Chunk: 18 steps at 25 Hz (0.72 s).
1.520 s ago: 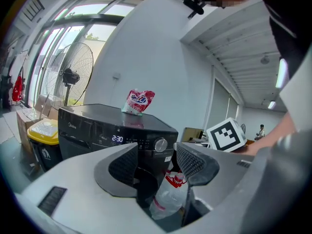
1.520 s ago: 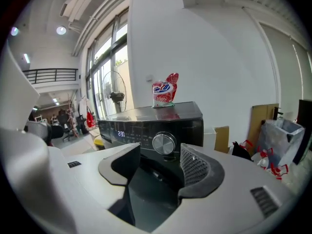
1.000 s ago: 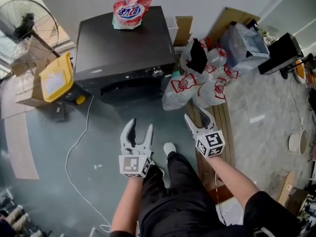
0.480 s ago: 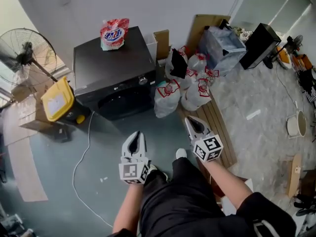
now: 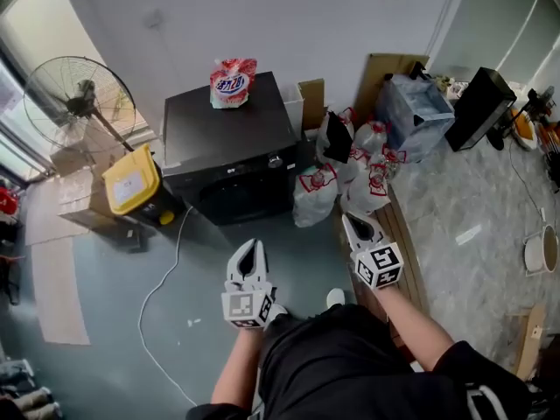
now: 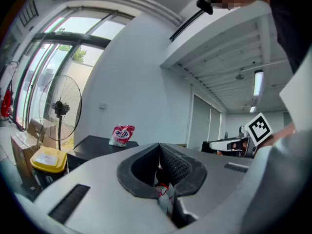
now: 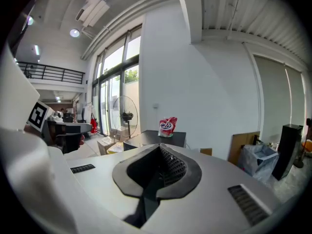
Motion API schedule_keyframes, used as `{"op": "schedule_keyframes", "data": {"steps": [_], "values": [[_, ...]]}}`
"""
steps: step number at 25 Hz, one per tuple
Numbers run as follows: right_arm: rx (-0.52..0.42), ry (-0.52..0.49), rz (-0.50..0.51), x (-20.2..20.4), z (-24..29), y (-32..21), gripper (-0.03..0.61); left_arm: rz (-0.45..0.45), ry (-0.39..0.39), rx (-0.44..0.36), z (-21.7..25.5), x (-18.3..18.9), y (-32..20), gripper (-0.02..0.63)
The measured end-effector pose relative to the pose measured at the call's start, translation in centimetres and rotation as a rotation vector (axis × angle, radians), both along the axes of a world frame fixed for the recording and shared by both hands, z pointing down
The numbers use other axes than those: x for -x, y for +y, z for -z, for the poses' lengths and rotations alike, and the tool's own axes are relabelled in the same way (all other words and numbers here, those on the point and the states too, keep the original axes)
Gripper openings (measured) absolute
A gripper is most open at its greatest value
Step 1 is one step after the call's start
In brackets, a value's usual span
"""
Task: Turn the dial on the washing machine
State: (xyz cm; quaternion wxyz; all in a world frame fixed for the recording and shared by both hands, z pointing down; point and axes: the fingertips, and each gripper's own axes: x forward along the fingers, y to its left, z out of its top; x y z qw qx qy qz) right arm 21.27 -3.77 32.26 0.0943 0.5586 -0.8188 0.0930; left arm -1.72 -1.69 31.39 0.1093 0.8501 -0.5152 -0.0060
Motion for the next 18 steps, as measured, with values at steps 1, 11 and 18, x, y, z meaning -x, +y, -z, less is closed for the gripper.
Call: {"op": "schedule_keyframes", "data": {"steps": [1,11,18], "values": [[-0.006,-0.002,0.004,-0.3,0.4,-0.3,0.000,0.008,-0.005,-0.011,0.2,-0.2,-0.1,0.003],[-0.096,0.020,0.135,-1.1,3.2,-3.6,-0.002,0.143,-0.059,-0.020,1.0,-2.0,-1.2,0.003],[-0.089,0.004,0.205,-2.2,2.9,-4.3,-0.002,0.181,-0.066,-0.016,1.2,-5.0,-2.2,0.003]]}}
